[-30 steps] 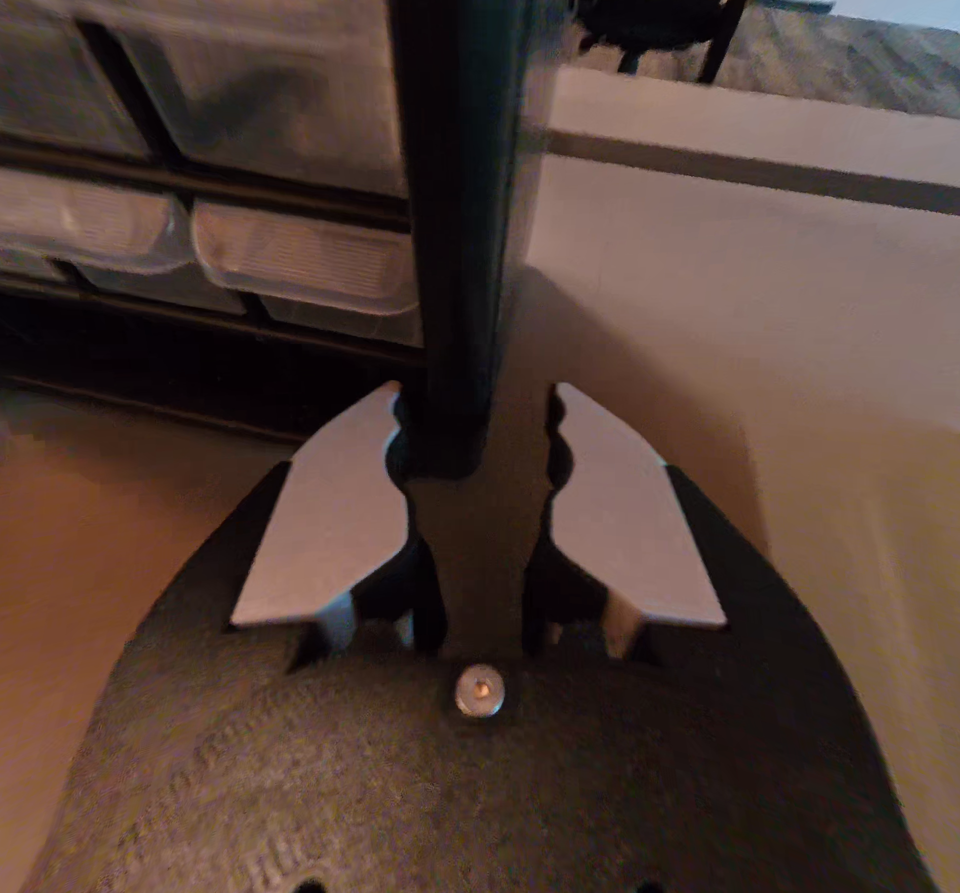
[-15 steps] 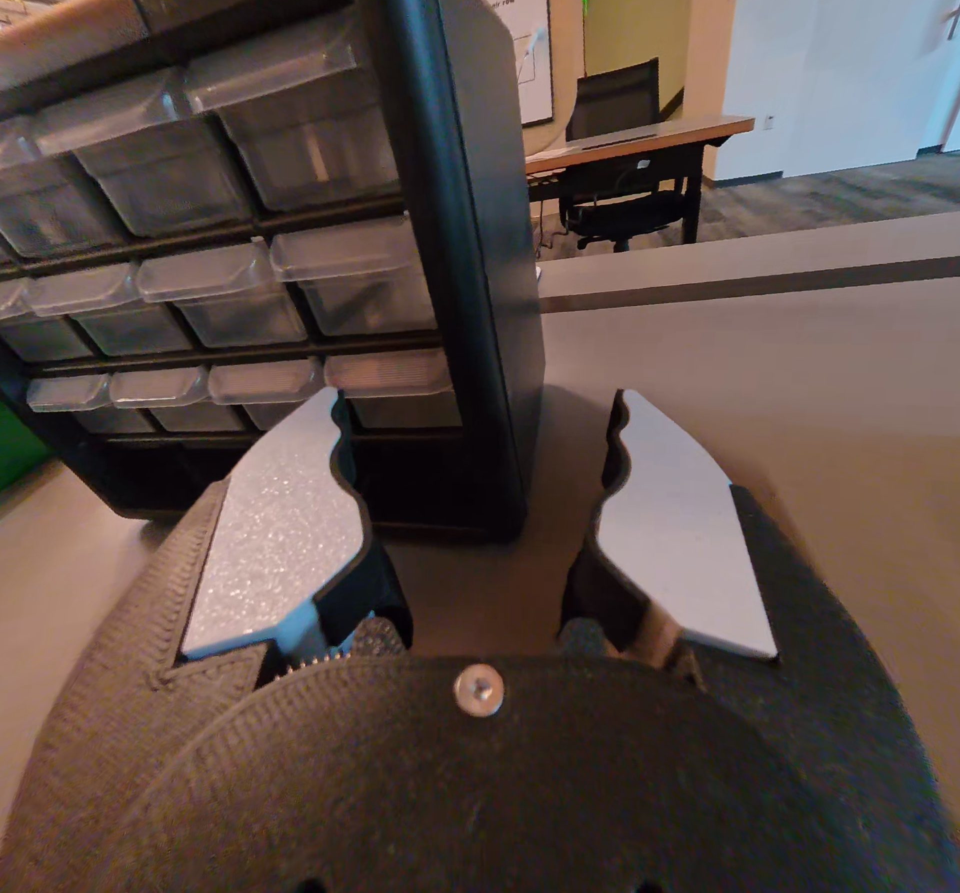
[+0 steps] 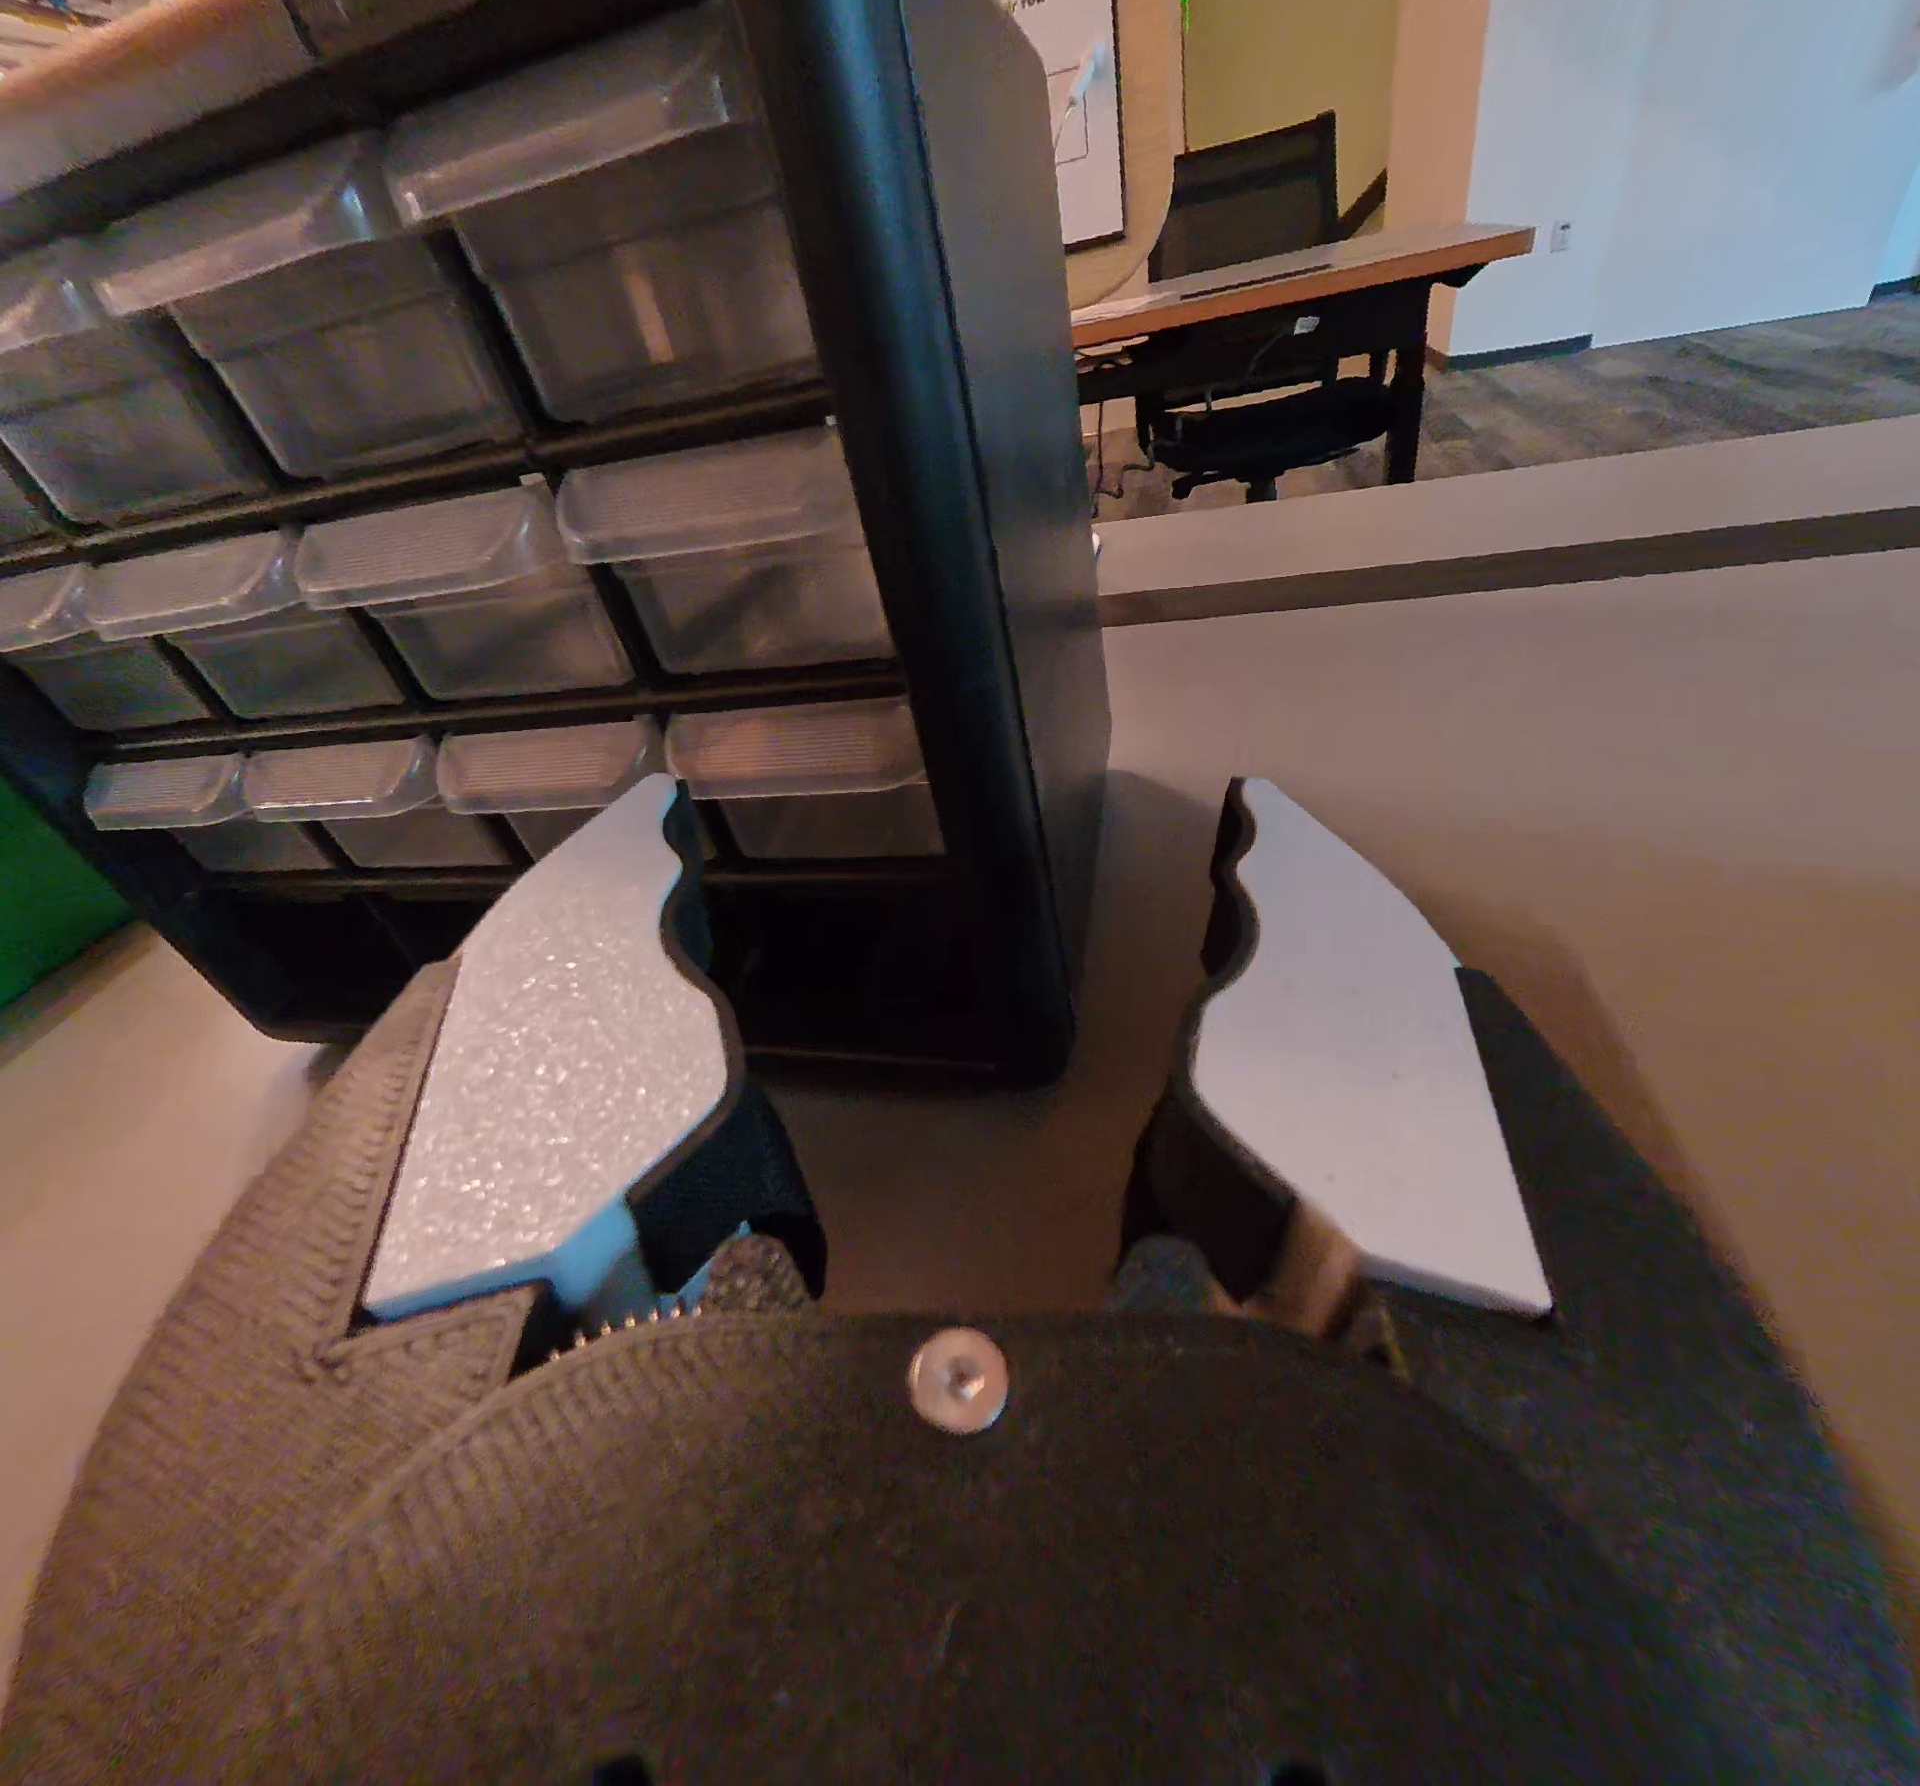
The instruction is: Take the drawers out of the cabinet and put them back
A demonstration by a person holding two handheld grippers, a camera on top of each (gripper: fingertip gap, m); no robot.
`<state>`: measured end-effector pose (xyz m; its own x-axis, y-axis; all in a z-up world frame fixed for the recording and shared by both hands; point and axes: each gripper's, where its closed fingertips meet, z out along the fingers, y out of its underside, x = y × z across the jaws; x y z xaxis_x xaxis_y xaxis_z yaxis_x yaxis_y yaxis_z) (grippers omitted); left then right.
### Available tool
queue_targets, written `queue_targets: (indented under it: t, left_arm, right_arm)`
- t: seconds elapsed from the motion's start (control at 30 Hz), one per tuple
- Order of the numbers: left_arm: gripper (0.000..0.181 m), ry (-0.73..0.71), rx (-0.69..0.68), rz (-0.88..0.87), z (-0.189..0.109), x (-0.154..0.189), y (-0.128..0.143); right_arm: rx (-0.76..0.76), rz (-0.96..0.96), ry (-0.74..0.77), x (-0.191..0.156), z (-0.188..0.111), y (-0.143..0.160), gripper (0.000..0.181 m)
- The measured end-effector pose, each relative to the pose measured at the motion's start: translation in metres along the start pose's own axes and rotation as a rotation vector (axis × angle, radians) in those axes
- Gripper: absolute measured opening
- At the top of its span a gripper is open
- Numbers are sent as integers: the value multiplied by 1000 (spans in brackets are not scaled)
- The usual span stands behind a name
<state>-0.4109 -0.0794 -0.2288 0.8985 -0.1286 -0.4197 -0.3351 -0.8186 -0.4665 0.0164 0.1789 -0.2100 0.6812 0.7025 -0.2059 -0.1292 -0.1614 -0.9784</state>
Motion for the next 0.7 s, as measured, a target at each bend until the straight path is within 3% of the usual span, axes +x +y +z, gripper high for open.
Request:
queue_targets:
  t: [0.03, 0.47, 0.57, 0.7]
  left_arm:
    - [48, 10, -30, 4, 9, -2, 5]
    - [30, 60, -109, 134, 53, -3, 25]
    - [18, 99, -108, 146, 52, 3, 25]
    - [11, -9, -105, 193, 41, -3, 24]
  right_arm:
    - [1, 15, -5, 0, 0, 0, 95]
    - [3, 26, -28, -5, 0, 0, 93]
    - [-1, 30, -35, -7, 1, 0, 93]
    - [7, 29, -36, -7, 0, -2, 92]
